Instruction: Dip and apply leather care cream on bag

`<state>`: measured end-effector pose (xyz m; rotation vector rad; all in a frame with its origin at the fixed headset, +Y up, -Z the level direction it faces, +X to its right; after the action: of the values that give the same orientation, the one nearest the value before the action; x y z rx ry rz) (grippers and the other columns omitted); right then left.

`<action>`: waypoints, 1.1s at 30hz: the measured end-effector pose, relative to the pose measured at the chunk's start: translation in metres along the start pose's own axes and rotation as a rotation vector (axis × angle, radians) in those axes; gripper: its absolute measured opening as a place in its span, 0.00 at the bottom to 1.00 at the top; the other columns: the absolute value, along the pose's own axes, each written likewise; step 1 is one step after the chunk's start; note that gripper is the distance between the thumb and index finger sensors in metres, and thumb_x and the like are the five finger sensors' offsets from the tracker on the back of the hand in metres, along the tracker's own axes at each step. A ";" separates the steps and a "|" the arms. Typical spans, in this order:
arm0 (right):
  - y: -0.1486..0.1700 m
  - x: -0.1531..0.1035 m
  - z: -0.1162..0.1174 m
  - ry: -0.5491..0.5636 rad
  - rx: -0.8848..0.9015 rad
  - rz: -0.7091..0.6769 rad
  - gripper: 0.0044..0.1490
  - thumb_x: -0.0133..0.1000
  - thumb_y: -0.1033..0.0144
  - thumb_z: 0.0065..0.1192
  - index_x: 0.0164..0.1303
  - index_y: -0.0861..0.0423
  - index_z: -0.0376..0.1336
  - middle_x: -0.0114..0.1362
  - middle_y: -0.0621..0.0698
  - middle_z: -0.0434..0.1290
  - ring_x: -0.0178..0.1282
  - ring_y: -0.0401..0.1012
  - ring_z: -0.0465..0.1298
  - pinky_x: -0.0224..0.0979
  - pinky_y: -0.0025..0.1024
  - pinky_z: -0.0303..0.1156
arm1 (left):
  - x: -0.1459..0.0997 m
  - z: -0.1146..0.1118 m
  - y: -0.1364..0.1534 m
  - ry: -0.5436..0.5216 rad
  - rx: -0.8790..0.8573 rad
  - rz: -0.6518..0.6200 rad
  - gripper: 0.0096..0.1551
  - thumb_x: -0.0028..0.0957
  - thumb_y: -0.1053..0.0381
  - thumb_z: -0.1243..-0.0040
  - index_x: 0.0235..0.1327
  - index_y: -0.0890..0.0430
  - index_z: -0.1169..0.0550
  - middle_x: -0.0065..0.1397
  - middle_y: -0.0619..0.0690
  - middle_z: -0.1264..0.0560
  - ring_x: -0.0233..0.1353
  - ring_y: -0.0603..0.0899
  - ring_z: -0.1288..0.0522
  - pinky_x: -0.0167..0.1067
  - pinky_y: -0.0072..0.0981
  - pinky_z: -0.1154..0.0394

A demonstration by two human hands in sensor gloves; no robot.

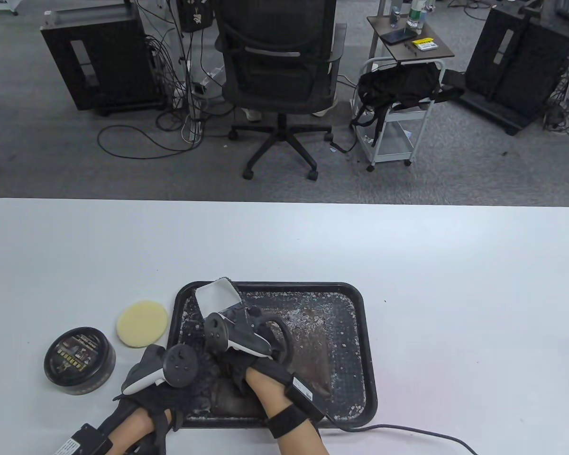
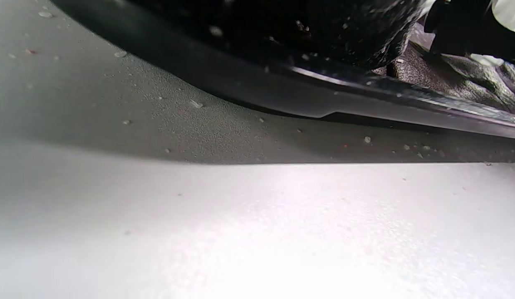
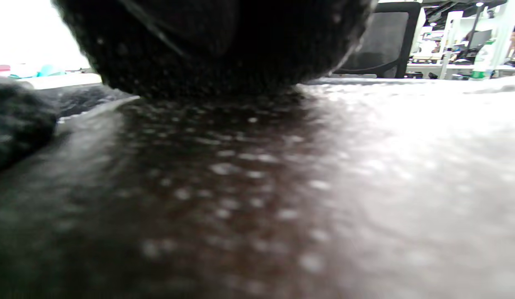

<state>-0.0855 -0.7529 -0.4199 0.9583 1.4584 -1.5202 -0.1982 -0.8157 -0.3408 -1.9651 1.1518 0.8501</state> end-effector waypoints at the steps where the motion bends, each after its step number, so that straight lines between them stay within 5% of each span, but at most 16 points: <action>1: 0.004 -0.001 0.000 -0.001 -0.003 0.011 0.33 0.48 0.71 0.60 0.65 0.39 0.68 0.77 0.42 0.67 0.78 0.47 0.66 0.78 0.50 0.58 | 0.000 0.000 0.000 0.000 0.002 0.000 0.38 0.43 0.41 0.38 0.69 0.37 0.38 0.80 0.37 0.52 0.83 0.54 0.54 0.75 0.52 0.61; 17: 0.066 -0.017 -0.001 -0.055 -0.154 0.203 0.33 0.48 0.71 0.60 0.65 0.39 0.68 0.77 0.44 0.67 0.78 0.47 0.67 0.77 0.53 0.60 | -0.001 -0.001 0.003 -0.001 -0.040 -0.012 0.38 0.43 0.41 0.39 0.69 0.36 0.38 0.80 0.36 0.52 0.83 0.53 0.55 0.75 0.50 0.63; 33: 0.128 -0.039 -0.011 -0.074 -0.035 0.404 0.34 0.49 0.71 0.60 0.67 0.41 0.66 0.78 0.46 0.66 0.78 0.49 0.67 0.76 0.55 0.62 | -0.003 -0.003 0.004 -0.011 -0.040 -0.017 0.37 0.44 0.41 0.41 0.69 0.36 0.39 0.80 0.36 0.53 0.83 0.53 0.57 0.75 0.49 0.65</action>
<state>0.0470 -0.7416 -0.4343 1.0871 1.1505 -1.2155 -0.2019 -0.8181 -0.3379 -1.9971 1.1185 0.8808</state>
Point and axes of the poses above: the tracker on the back of each hand, its own y axis roughly to the little-finger side, its own x axis roughly from the wrist to the fingertips, z = x × y, the point moved 4 cm from there along x, roughly from the wrist to the fingertips
